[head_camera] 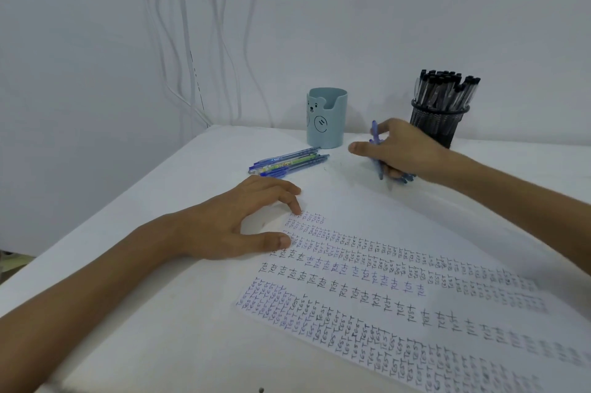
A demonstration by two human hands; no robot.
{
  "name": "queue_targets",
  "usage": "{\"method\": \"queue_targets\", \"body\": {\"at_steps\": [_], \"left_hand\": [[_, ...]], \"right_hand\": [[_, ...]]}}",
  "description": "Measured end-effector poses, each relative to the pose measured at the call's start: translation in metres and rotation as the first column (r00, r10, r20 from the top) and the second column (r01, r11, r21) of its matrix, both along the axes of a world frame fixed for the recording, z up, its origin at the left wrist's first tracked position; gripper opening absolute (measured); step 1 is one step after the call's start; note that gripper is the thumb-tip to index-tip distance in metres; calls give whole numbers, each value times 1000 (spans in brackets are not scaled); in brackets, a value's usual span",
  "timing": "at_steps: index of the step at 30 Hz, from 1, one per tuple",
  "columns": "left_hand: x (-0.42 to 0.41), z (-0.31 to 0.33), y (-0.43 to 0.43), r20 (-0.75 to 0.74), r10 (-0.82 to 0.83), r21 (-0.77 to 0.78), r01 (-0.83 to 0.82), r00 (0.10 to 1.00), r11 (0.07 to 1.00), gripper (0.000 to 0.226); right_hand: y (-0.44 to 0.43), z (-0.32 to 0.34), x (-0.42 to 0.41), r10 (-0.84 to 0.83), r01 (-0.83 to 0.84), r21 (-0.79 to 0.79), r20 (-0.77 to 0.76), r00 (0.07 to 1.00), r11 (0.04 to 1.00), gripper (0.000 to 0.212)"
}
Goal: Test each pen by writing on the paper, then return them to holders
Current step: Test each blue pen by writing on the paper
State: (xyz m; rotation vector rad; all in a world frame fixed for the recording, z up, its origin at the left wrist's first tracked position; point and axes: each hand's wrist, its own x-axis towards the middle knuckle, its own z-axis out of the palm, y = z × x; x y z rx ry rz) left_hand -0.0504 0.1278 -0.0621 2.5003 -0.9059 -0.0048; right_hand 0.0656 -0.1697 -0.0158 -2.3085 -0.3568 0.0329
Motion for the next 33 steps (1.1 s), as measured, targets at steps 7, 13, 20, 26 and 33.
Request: {"method": "queue_targets", "body": {"at_steps": [7,13,20,26,33], "left_hand": [[1,-1,0,6,11,-6,-11,1000,1000,40],[-1,1,-1,-8,2,-3,-2,1000,1000,39],[0,0,0,-4,5,-4,-5,1000,1000,39],[1,0,0,-3,2,5,-2,1000,1000,39],[0,1,0,-1,11,10,-11,1000,1000,41]], "right_hand": [[-26,4,35,1,105,-477,216,976,873,60],[-29,-6,40,-18,181,-553,287,958,813,57],[5,-14,17,142,101,-443,483,864,891,16],[40,-25,4,414,-139,-487,519,748,862,21],[51,-38,12,484,-181,-536,503,716,825,24]]}}
